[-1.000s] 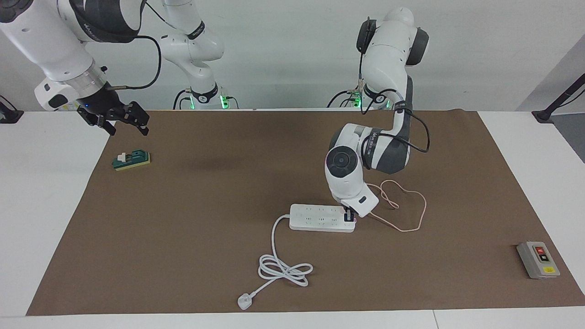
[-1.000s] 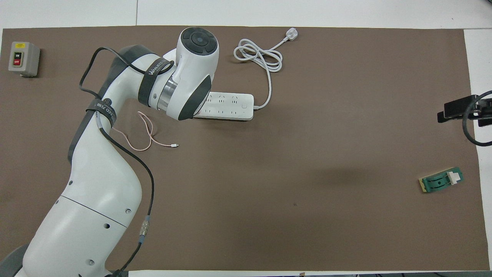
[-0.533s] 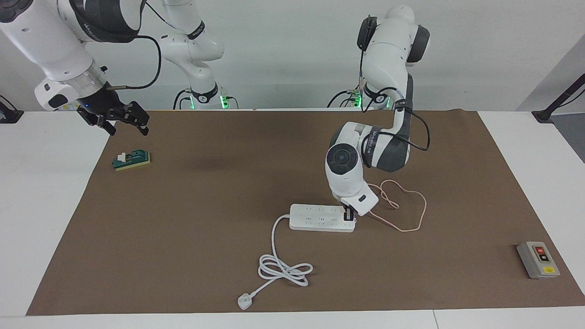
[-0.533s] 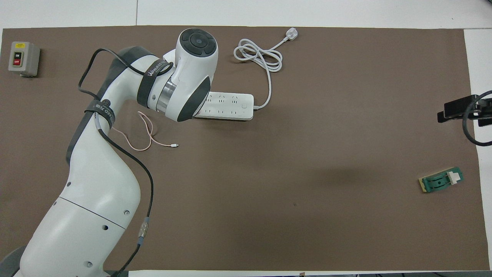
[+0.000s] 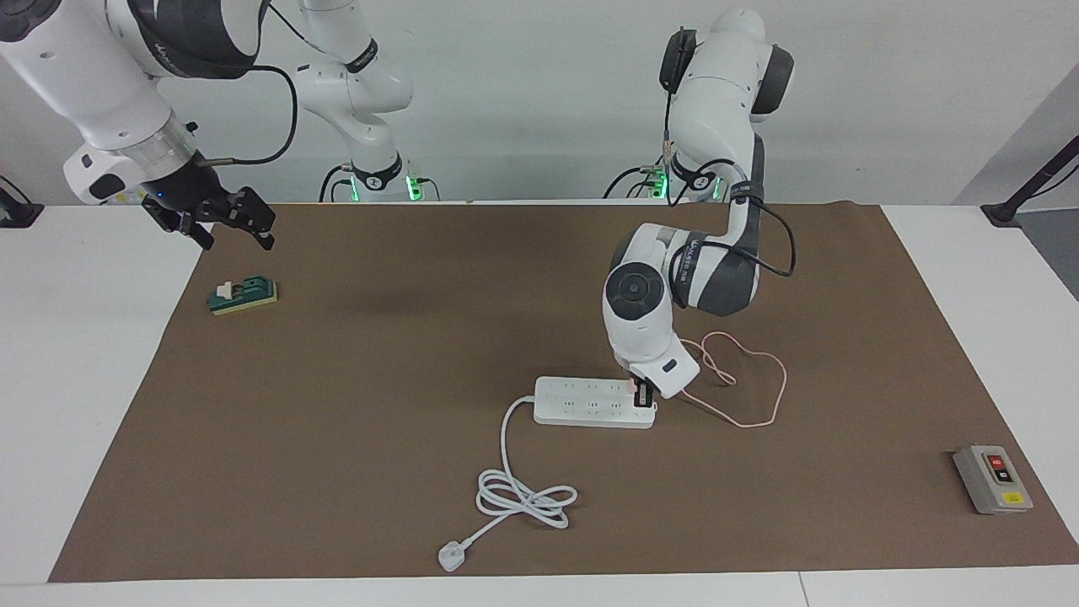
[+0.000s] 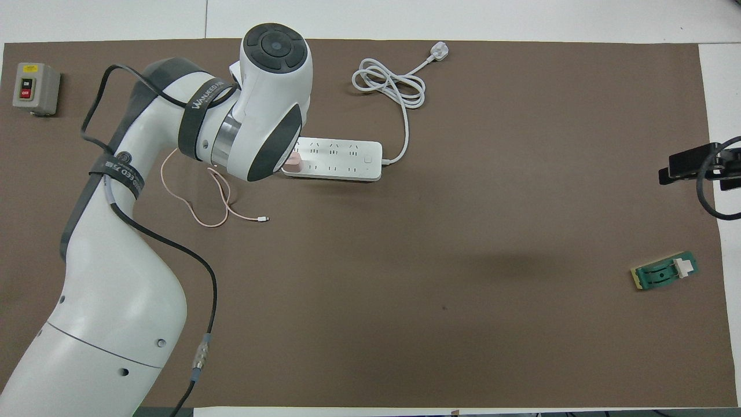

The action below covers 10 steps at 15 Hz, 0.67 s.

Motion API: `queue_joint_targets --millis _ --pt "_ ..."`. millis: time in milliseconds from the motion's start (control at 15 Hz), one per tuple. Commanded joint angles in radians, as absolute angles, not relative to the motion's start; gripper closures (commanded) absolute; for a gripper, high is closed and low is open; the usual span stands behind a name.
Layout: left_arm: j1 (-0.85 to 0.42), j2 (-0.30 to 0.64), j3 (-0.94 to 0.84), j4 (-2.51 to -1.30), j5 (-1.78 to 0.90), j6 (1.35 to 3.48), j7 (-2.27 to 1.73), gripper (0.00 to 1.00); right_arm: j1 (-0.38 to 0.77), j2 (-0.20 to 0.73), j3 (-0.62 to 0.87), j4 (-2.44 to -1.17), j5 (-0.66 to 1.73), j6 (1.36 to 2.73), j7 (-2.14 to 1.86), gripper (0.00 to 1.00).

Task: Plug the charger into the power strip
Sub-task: 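Open the left gripper and withdraw it from the plugged charger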

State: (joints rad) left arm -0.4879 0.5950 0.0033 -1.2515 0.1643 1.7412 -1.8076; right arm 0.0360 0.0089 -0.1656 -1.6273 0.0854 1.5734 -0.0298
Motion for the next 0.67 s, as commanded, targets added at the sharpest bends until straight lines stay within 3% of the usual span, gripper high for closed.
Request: queue_joint_targets --millis 0,600 --pt "-0.473 0.54 0.008 -1.287 0.138 1.718 -1.757 0.0 0.032 -0.003 -0.161 -1.634 0.071 1.566 -0.052 0.0" --pt "-0.336 0.35 0.011 -1.285 0.023 1.612 -1.271 0.0 0.032 -0.003 -0.161 -1.634 0.071 1.566 -0.052 0.0"
